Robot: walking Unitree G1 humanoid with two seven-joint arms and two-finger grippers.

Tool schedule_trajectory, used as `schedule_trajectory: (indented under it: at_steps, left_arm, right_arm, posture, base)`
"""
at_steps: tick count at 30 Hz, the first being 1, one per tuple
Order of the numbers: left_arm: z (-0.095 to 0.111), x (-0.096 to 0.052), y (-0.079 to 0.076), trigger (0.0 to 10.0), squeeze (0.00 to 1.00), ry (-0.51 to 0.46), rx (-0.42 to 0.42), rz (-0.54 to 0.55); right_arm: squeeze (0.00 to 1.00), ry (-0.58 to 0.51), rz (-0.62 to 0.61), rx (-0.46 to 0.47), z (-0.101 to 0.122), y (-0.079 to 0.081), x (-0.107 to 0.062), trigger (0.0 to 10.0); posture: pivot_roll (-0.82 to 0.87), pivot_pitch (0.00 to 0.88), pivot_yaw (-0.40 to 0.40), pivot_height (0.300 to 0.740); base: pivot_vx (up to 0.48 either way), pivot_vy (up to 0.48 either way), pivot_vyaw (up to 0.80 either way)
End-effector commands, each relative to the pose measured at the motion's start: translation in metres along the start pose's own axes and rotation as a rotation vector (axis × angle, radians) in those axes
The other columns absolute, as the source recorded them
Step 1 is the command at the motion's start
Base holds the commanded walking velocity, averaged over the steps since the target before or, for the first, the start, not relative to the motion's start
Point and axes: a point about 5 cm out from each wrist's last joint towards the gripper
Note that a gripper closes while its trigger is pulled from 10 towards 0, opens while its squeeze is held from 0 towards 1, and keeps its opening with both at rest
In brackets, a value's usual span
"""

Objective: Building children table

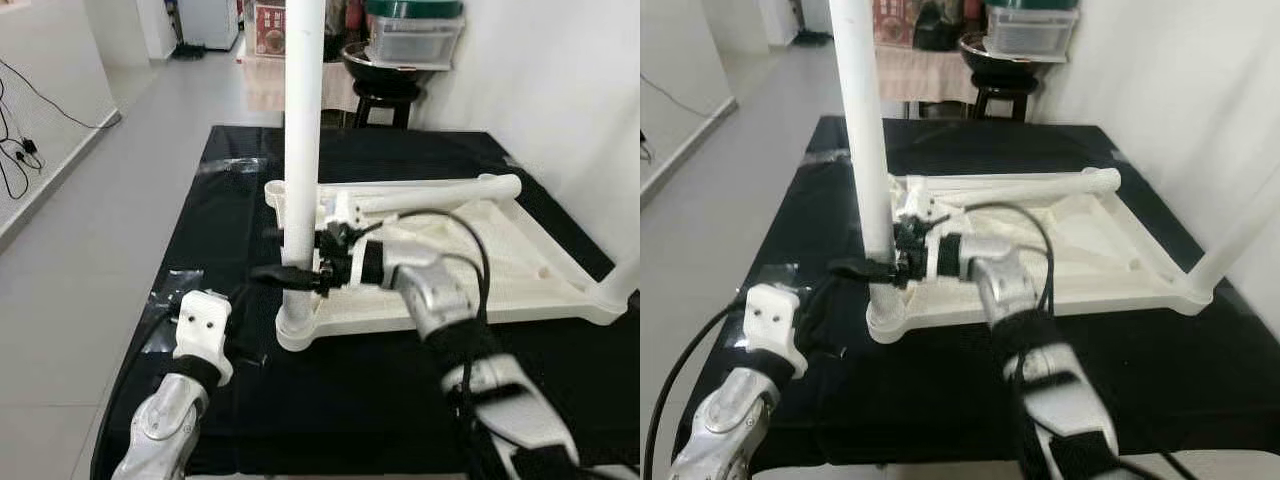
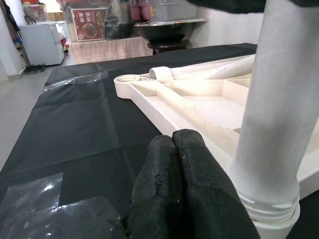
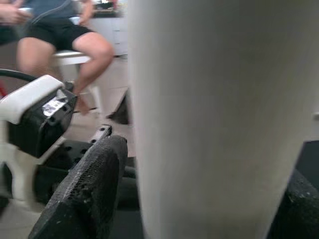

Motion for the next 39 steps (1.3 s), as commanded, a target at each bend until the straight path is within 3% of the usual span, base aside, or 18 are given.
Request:
schedule_trajectory:
  at_steps: [1, 2, 4, 5, 6, 16, 20, 21, 22, 23, 24, 25, 27, 29, 34, 35, 38, 39]
  left_arm:
    - [0.0, -0.002, -0.003, 10.0, 0.0, 0.008, 0.003, -0.005]
    - [0.0, -0.003, -0.003, 10.0, 0.0, 0.008, 0.003, -0.004]
    - [0.0, -0.004, -0.004, 10.0, 0.0, 0.009, 0.002, -0.001]
    - [0.0, -0.005, -0.005, 10.0, 0.0, 0.009, 0.002, -0.001]
    - [0.0, -0.005, -0.005, 10.0, 0.0, 0.009, 0.001, -0.001]
    - [0.0, -0.006, -0.007, 10.0, 0.0, 0.01, -0.004, -0.006]
    - [0.0, -0.006, -0.007, 10.0, 0.0, 0.01, -0.006, -0.006]
    - [0.0, -0.007, -0.006, 10.0, 0.0, 0.01, -0.005, -0.005]
    - [0.0, -0.007, -0.006, 10.0, 0.0, 0.01, -0.005, -0.005]
    - [0.001, -0.007, -0.002, 10.0, 0.0, 0.01, -0.003, -0.004]
    - [0.001, -0.008, -0.001, 10.0, 0.0, 0.011, -0.002, -0.004]
    - [0.001, -0.008, -0.001, 10.0, 0.0, 0.011, -0.002, -0.004]
    - [0.002, -0.007, 0.0, 10.0, 0.0, 0.012, 0.0, -0.004]
    - [0.0, -0.007, 0.002, 10.0, 0.0, 0.017, 0.004, -0.007]
    - [-0.001, -0.003, 0.002, 10.0, 0.0, 0.021, 0.001, -0.011]
    - [-0.001, -0.003, 0.001, 10.0, 0.0, 0.02, 0.0, -0.01]
    - [-0.002, -0.004, 0.0, 10.0, 0.0, 0.02, -0.003, -0.009]
    - [-0.002, -0.004, -0.001, 10.0, 0.0, 0.019, -0.003, -0.006]
  right_arm:
    - [0.0, -0.002, 0.011, 0.021, -0.005, -0.001, -0.002, 10.0]
    - [0.0, 0.0, 0.011, 0.028, -0.003, -0.004, -0.003, 10.0]
    - [0.0, -0.01, 0.025, 0.066, 0.002, -0.009, -0.006, 4.6]
    - [0.0, -0.009, 0.023, 0.081, 0.004, -0.011, -0.008, 3.2]
    - [0.0, -0.009, 0.022, 0.093, 0.004, -0.013, -0.011, 0.0]
    - [0.0, -0.039, 0.005, 0.136, 0.003, -0.018, -0.031, 0.0]
    - [0.0, -0.009, -0.048, 0.14, -0.02, -0.011, -0.047, 0.0]
    - [0.0, 0.056, -0.172, 0.133, -0.035, -0.009, -0.042, 0.0]
    - [0.0, 0.056, -0.172, 0.133, -0.035, -0.009, -0.042, 0.0]
    - [0.0, 0.179, -0.686, 0.14, -0.063, -0.006, -0.022, 0.0]
    - [0.0, 0.205, -0.93, 0.181, -0.072, 0.0, -0.021, 0.0]
    - [0.0, 0.205, -0.93, 0.181, -0.072, 0.0, -0.021, 0.0]
    - [0.0, 0.2, -0.908, 0.141, -0.068, 0.015, -0.012, 0.0]
    - [0.0, 0.198, -0.839, -0.037, -0.049, 0.022, -0.005, 0.0]
    - [0.0, 0.214, -0.798, 0.027, -0.058, 0.016, -0.001, 0.0]
    - [0.0, 0.214, -0.758, 0.014, -0.058, 0.015, 0.002, 3.6]
    - [0.0, 0.215, -0.714, -0.008, -0.056, 0.018, 0.007, 3.6]
    - [1.0, 0.171, -0.641, 0.032, -0.049, 0.021, 0.013, 10.0]
  posture:
    - [0.08, 0.0, -0.116, 0.74]
    - [0.09, 0.0, -0.118, 0.74]
    - [0.09, 0.0, -0.122, 0.74]
    - [0.09, 0.0, -0.122, 0.74]
    - [0.1, 0.0, -0.122, 0.74]
    - [0.09, 0.0, -0.116, 0.74]
    - [0.08, 0.0, -0.114, 0.74]
    - [0.07, 0.0, -0.118, 0.74]
    - [0.07, 0.0, -0.118, 0.74]
    - [0.07, 0.0, -0.11, 0.74]
    - [0.07, 0.0, -0.11, 0.74]
    - [0.07, 0.0, -0.11, 0.74]
    - [0.06, 0.0, -0.087, 0.74]
    - [0.04, 0.0, -0.075, 0.74]
    - [0.04, 0.0, -0.063, 0.74]
    - [0.05, 0.0, -0.087, 0.74]
    - [0.05, 0.0, -0.087, 0.74]
    - [0.06, 0.0, -0.097, 0.74]
  base:
    - [0.0, 0.0, 0.0]
    - [0.0, 0.0, 0.0]
    - [0.0, 0.0, 0.0]
    - [0.0, 0.0, 0.0]
    - [0.0, 0.0, 0.0]
    - [0.0, 0.0, 0.0]
    - [0.0, 0.0, 0.0]
    - [0.0, 0.0, 0.0]
    - [0.0, 0.0, 0.0]
    - [0.0, 0.0, 0.0]
    - [0.0, 0.0, 0.0]
    - [0.0, 0.0, 0.0]
    - [0.0, 0.0, 0.0]
    - [0.0, 0.0, 0.0]
    - [0.0, 0.0, 0.0]
    - [0.0, 0.0, 0.0]
    - [0.0, 0.0, 0.0]
    - [0.0, 0.0, 0.0]
Point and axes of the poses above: a point about 5 cm out from each wrist's last joint towards the gripper, its own x axis pointing out of the wrist towards the gripper, its own z axis along the axis of the wrist's last joint, y = z × x, and after that the axes turned 4 degrees about -x, right-handed
